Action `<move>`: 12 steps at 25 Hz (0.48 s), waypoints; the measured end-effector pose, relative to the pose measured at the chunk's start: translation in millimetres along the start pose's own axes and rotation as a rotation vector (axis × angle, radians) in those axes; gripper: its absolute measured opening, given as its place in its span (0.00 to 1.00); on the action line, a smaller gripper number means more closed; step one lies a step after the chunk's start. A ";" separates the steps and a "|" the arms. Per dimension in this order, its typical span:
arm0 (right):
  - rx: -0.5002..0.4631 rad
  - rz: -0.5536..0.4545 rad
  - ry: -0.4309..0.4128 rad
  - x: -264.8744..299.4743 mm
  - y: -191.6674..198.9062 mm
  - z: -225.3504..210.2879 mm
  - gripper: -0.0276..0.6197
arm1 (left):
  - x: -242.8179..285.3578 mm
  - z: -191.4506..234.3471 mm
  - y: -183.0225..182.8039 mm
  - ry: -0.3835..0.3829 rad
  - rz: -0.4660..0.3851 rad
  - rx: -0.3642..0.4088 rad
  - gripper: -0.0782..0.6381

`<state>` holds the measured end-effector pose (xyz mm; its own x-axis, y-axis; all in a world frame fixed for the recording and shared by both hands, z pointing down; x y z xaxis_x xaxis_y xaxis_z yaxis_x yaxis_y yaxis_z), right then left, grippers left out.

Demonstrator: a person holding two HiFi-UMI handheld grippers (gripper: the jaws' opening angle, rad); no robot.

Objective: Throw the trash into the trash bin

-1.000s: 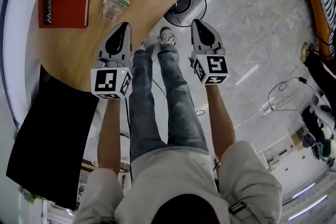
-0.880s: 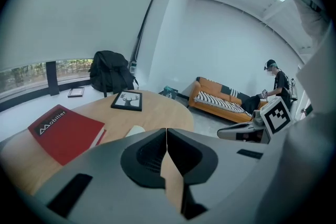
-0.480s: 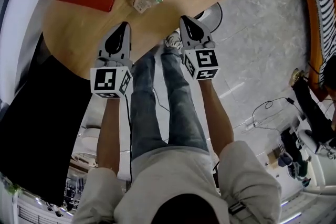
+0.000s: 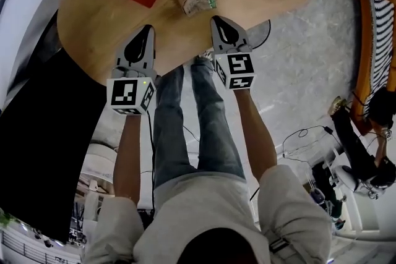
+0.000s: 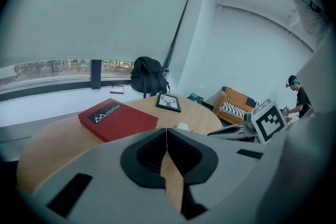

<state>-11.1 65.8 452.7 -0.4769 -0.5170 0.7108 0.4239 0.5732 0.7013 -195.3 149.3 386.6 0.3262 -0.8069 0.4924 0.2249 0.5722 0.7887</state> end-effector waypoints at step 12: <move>-0.554 -0.023 -0.043 19.2 -5.4 40.8 0.10 | -6.8 20.1 0.2 -0.010 -0.009 -0.021 0.14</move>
<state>-54.0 78.8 460.4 -0.5170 -0.4925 0.7001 0.7490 0.1356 0.6486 -216.0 151.9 390.8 0.3150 -0.8133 0.4891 0.2475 0.5679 0.7850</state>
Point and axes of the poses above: the fingertips, and each gripper's own axes: x forward along the fingers, z to its left, y out of its underside, the point moved 5 cm from there along -x, backward along the fingers, and after that the axes turned 12 degrees about y, right-handed, at the moved point
